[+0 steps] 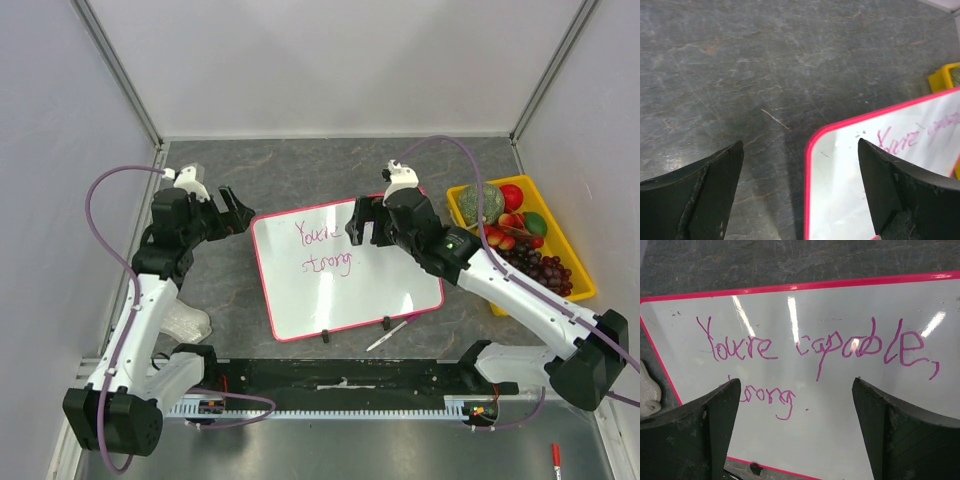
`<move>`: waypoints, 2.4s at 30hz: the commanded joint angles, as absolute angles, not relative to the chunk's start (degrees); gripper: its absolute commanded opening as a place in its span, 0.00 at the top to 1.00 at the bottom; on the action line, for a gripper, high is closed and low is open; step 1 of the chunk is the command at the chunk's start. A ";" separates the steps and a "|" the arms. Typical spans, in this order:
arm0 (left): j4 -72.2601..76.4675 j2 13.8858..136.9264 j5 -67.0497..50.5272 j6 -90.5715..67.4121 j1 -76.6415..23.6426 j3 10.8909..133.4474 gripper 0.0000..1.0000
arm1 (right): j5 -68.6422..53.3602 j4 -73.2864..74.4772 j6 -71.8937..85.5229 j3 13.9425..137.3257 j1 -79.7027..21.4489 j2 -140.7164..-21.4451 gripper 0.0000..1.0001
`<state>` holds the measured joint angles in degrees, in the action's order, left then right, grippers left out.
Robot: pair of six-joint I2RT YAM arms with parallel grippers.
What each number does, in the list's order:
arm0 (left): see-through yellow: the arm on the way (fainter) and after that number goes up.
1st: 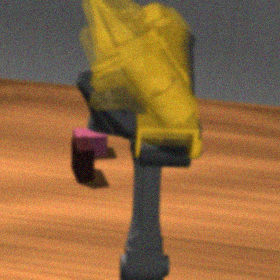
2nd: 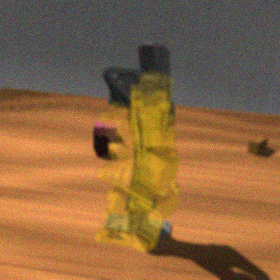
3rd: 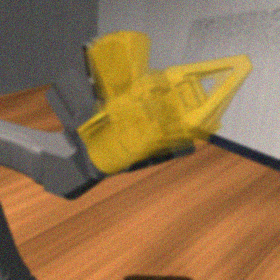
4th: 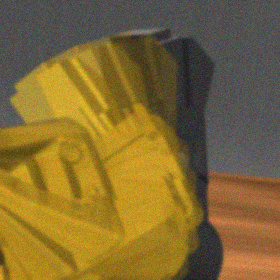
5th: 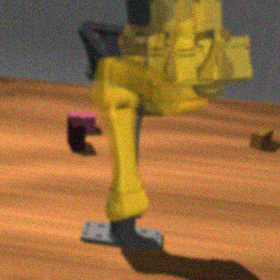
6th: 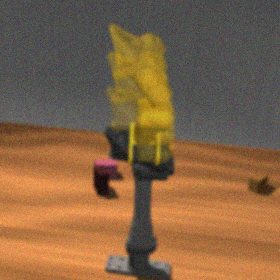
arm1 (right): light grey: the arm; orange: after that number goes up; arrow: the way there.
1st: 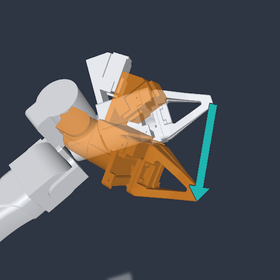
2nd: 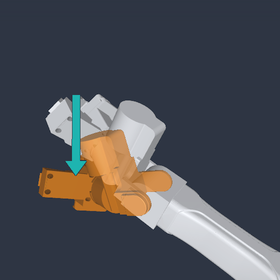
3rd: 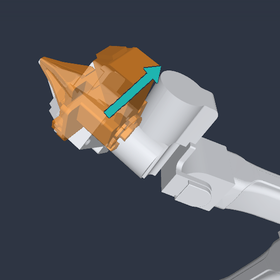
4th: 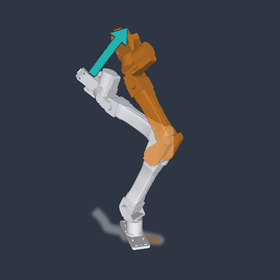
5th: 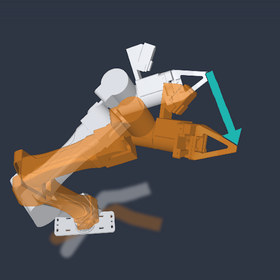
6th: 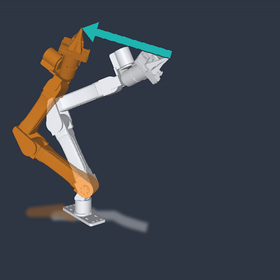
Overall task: Write a sentence on the whiteboard
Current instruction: Reset both arms
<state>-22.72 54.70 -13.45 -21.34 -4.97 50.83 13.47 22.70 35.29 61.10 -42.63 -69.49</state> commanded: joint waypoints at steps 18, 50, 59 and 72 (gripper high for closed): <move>-21.54 59.94 7.47 -18.28 -5.01 50.36 0.00 | 20.04 21.27 28.92 70.83 -41.31 -77.16 0.02; -20.39 57.31 8.17 -18.46 -5.01 47.81 0.01 | 33.05 22.15 23.99 67.51 -31.03 -78.05 0.02; -20.04 56.34 6.77 -20.04 -5.01 47.81 0.01 | 34.10 21.80 24.52 61.44 -26.02 -74.54 0.02; -20.39 53.88 5.45 -21.97 -5.10 45.88 0.01 | 38.32 21.27 24.08 54.85 -22.85 -65.84 0.02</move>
<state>-22.20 55.70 6.68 -19.92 -4.97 46.61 35.53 22.83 24.03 56.58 -23.38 -68.34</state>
